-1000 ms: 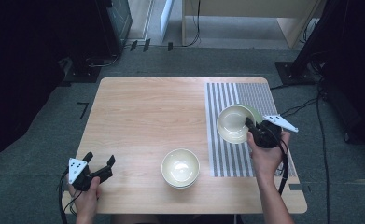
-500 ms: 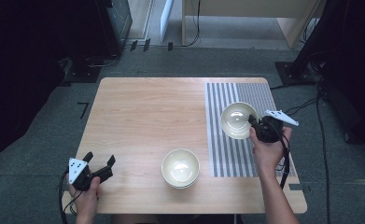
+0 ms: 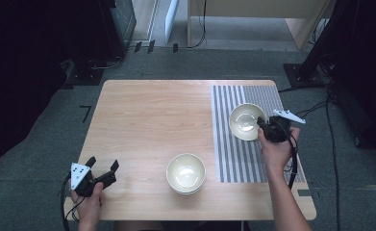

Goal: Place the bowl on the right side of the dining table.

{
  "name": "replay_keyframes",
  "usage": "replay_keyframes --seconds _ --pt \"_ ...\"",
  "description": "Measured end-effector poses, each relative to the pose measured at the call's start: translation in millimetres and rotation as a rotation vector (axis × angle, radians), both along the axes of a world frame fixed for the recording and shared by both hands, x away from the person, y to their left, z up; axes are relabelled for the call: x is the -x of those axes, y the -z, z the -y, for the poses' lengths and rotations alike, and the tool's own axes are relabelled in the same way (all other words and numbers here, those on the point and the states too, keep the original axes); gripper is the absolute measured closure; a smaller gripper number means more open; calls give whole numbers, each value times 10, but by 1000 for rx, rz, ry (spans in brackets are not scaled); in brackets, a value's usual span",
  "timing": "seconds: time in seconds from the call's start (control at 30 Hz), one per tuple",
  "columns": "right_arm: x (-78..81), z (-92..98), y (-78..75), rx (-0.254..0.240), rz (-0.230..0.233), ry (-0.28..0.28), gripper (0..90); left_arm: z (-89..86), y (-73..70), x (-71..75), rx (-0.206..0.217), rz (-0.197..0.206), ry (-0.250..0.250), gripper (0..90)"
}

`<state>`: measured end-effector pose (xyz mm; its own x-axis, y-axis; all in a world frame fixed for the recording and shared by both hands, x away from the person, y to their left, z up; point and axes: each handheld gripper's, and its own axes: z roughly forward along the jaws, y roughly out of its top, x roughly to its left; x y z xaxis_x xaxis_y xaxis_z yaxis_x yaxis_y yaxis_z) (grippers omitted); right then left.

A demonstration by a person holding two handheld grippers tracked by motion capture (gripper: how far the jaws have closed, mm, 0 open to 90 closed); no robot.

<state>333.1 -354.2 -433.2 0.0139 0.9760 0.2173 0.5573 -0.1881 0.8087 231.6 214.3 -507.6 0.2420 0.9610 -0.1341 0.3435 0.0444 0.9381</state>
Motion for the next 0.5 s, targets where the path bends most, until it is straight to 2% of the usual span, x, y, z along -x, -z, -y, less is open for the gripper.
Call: replay_keyframes --seconds 0.3,0.5 --pt "-139 37 53 1 -50 22 848 1 0 0 0 1 0 94" --pt "-254 80 76 -19 -86 45 848 4 1 -2 -1 1 0 94"
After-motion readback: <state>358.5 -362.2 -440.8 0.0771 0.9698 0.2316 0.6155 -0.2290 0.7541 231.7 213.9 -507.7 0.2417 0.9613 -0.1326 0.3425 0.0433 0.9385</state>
